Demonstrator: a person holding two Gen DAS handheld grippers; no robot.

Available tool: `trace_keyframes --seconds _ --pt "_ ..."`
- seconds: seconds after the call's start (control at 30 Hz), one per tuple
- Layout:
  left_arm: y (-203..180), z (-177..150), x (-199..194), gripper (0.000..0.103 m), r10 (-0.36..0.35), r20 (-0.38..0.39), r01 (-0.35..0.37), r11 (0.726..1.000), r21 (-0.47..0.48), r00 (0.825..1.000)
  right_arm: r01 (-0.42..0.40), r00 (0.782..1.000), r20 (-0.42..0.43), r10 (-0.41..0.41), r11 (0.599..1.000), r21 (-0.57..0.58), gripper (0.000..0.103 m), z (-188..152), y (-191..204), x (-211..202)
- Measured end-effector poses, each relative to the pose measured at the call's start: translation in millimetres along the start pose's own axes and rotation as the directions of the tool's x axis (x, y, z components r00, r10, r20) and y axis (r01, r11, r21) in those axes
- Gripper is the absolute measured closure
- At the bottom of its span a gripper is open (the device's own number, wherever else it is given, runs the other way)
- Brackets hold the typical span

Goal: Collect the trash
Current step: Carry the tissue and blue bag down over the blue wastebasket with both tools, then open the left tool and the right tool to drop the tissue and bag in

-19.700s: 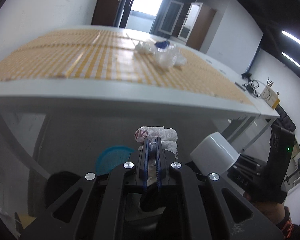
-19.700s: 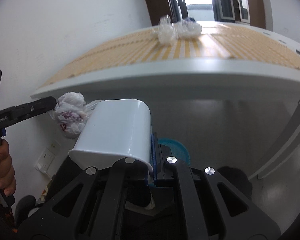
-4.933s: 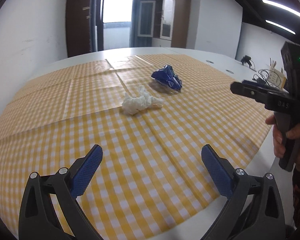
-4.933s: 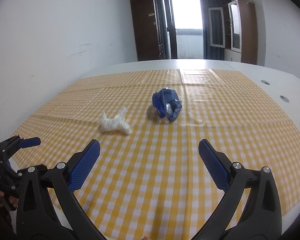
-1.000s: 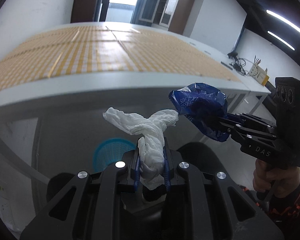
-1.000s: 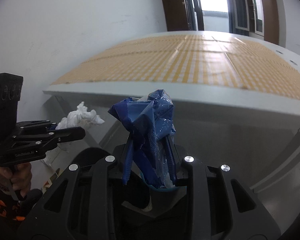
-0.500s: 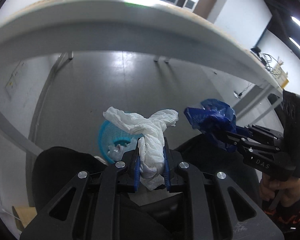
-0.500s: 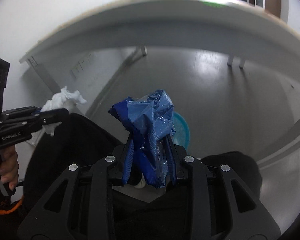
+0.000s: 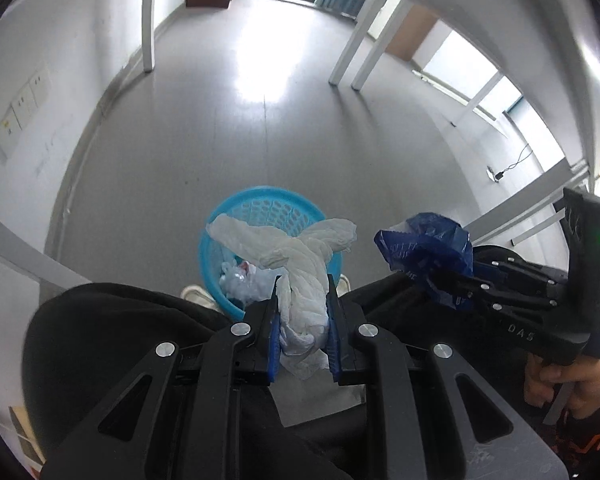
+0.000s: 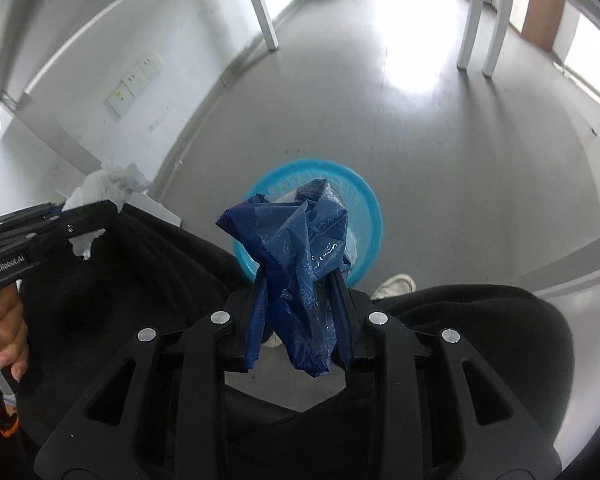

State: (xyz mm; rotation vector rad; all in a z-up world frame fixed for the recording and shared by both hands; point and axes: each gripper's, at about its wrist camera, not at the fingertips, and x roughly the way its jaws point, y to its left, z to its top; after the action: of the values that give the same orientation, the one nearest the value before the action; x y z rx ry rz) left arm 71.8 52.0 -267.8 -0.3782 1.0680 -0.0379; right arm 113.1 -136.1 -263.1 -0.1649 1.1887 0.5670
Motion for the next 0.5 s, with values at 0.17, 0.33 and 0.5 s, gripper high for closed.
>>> trace_keyframes --seconds 0.17,0.33,0.5 --pt "9.6 7.8 28.3 0.086 -0.013 -0.048 0.012 1.000 -0.021 0.999 -0.019 0.999 -0.048 0.020 0.999 0.034 0.075 18.1 -13.4 25.5" --pt "16.4 19.7 58.4 0.086 -0.011 -0.079 0.006 0.998 -0.055 0.997 -0.024 0.993 -0.110 0.032 0.997 0.070 0.075 32.2 -26.0 66.2" --pt "22.3 31.9 88.0 0.086 -0.003 -0.121 -0.009 0.995 -0.100 0.993 -0.009 0.985 -0.169 0.026 0.995 0.101 0.075 43.6 -36.0 107.8"
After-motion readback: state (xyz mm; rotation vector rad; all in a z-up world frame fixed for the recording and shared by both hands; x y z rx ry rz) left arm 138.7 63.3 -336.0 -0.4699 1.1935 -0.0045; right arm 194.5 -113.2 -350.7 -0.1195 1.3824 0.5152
